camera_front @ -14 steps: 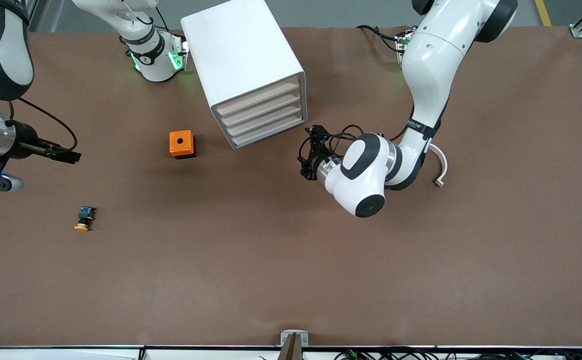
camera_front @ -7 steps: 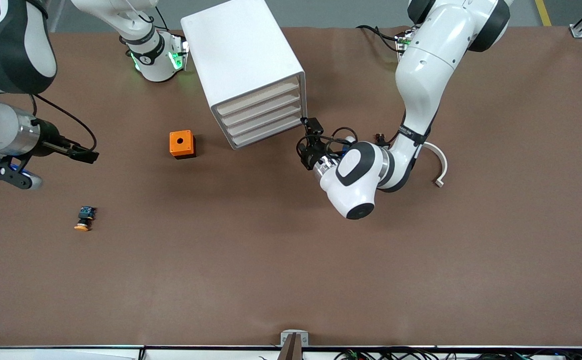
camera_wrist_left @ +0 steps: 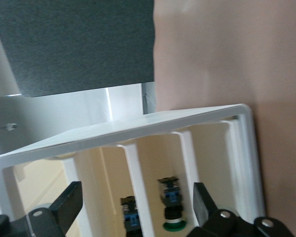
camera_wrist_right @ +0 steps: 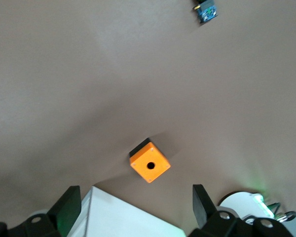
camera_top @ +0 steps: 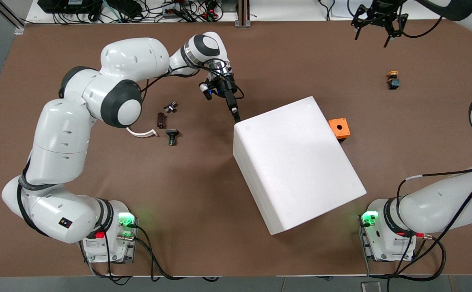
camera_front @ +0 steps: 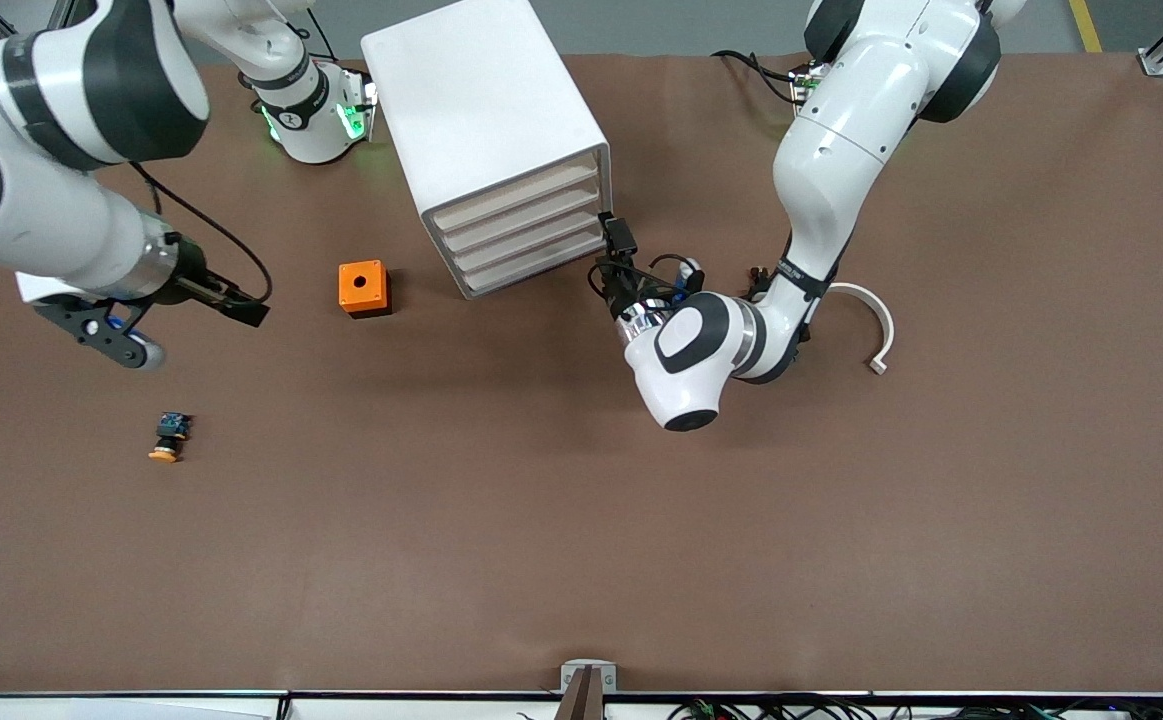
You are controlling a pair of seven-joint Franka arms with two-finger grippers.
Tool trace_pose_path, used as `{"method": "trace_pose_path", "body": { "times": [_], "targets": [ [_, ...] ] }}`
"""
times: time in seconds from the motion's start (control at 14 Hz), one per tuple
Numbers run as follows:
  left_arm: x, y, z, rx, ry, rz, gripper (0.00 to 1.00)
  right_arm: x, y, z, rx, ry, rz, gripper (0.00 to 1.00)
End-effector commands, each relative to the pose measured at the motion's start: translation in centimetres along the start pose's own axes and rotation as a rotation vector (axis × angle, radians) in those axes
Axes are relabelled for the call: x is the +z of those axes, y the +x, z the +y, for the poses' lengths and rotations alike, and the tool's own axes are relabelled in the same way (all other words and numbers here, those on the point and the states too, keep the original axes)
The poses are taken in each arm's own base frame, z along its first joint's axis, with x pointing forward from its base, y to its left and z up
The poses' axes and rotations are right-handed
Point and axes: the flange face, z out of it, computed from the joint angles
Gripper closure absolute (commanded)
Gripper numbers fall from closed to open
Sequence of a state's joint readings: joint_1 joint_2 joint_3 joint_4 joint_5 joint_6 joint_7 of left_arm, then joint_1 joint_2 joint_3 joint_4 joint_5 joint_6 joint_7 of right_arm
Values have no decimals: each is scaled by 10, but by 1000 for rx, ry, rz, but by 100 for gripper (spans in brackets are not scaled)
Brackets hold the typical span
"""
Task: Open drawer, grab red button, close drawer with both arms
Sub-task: 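Pull the drawer open with the left gripper while the right gripper approaches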
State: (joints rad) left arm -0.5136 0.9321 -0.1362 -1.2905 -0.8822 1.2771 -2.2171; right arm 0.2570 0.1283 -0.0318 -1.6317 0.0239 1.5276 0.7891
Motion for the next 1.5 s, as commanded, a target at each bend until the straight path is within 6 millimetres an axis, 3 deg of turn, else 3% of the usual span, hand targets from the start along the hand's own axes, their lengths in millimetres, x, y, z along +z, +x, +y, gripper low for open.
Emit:
{"method": "trace_pose_path", "body": {
  "times": [0.0,0.21,0.5,1.07,1.42],
  "targets": [
    [10,-12,-8,-14,38,8,5,-4,-18,-6,70,49,-15,0],
    [19,-14,-3,-16,44,20,32,-4,-39,-29,110,65,-6,0],
    [19,-15,5,33,49,-13,45,-3,-47,-39,138,71,-1,0],
    [39,-23,16,24,69,-22,49,-2,-87,-78,198,100,32,0],
    [65,-35,14,31,77,12,49,3,-102,-94,226,107,39,0]
  ]
}}
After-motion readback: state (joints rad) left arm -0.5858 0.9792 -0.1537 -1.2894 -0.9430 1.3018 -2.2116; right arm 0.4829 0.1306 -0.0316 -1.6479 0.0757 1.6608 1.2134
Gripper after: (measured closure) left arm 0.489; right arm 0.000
